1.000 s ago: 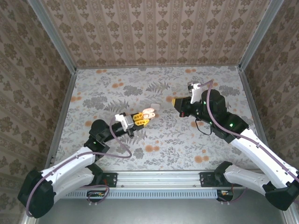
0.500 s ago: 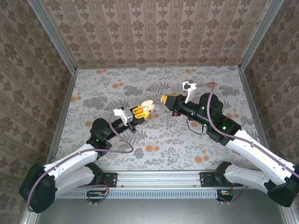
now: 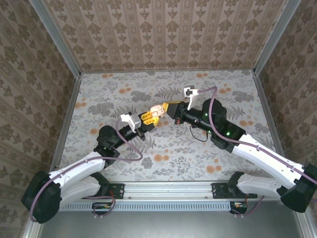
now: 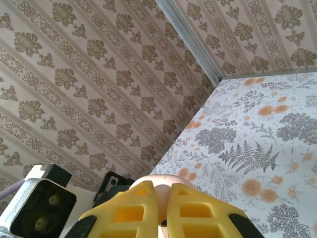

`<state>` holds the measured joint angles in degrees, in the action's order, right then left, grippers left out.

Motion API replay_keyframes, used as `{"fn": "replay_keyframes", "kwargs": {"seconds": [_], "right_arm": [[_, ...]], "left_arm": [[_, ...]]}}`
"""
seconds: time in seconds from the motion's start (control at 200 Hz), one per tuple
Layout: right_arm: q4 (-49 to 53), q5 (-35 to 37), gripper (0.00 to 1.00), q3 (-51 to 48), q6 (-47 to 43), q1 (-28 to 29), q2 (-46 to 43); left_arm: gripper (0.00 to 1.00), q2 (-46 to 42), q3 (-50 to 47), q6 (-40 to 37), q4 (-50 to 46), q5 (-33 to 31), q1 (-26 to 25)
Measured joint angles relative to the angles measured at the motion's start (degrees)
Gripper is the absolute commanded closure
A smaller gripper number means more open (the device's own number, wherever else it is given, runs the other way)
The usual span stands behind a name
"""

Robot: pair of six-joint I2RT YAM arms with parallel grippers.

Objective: Insert wireless bluetooth earbuds into charging case

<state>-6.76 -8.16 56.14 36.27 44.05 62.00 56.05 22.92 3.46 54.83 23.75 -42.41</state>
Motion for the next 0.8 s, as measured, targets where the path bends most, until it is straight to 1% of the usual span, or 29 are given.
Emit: {"fn": "replay_keyframes", "kwargs": {"seconds": [0.495, 0.8], "right_arm": [[-1.0, 0.0, 0.92, -0.6, 0.0, 0.0, 1.1], [-3.8, 0.0, 0.92, -2.6, 0.0, 0.1, 0.8]], "left_arm": [[1.0, 0.2, 0.0, 0.0, 0.9, -0.3, -0.3], [1.0, 0.3, 0.0, 0.4, 0.5, -0.7, -0.3]]}}
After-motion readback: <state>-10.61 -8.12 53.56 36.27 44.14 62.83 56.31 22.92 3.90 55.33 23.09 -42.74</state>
